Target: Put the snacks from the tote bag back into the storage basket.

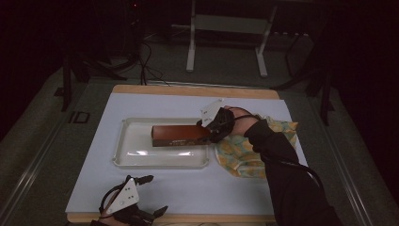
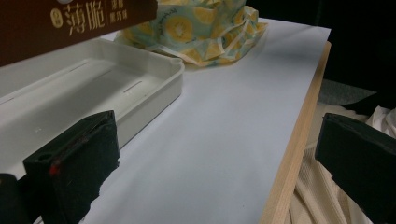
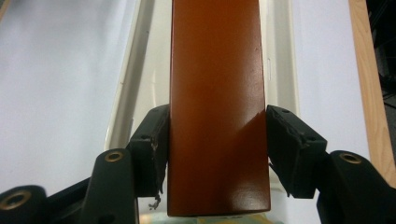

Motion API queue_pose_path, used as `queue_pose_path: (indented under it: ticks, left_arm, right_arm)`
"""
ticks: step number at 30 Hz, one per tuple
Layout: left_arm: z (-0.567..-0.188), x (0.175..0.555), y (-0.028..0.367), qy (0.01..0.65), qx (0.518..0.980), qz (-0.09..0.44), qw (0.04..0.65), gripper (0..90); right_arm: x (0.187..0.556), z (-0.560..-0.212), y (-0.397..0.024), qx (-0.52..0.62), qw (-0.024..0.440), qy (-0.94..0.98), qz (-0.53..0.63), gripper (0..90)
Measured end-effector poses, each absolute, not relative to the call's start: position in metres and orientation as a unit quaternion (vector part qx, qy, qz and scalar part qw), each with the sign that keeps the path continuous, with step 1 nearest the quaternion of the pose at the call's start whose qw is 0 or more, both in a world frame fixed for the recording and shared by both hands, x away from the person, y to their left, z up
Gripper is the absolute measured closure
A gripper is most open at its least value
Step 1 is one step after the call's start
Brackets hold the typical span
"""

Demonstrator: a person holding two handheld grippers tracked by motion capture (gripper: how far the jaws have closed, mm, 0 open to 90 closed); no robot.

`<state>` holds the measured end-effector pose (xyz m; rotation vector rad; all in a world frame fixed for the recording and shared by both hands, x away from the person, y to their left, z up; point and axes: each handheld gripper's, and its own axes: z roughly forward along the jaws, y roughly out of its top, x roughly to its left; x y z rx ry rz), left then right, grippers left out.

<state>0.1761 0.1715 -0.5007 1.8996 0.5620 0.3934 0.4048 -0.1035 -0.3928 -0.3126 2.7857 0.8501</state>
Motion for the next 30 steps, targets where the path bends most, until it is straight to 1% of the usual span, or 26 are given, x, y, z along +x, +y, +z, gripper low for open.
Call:
queue_pose_path:
  ticks: [8, 22, 30]
  left_arm:
    - [-0.501, 0.176, 0.172, 0.233, 0.798, 0.165, 0.532, 0.0]
    - [-0.501, 0.176, 0.172, 0.232, 0.798, 0.163, 0.531, 0.0]
    - [-0.502, 0.177, 0.172, 0.232, 0.799, 0.162, 0.53, 0.0]
  right_arm:
    - [0.409, -0.414, -0.092, -0.1, 0.1, 0.949, 0.283, 43.1]
    - [0.419, -0.448, -0.087, -0.079, 0.09, 0.956, 0.267, 43.0]
    - [0.421, -0.459, -0.084, -0.076, 0.084, 0.959, 0.258, 42.8]
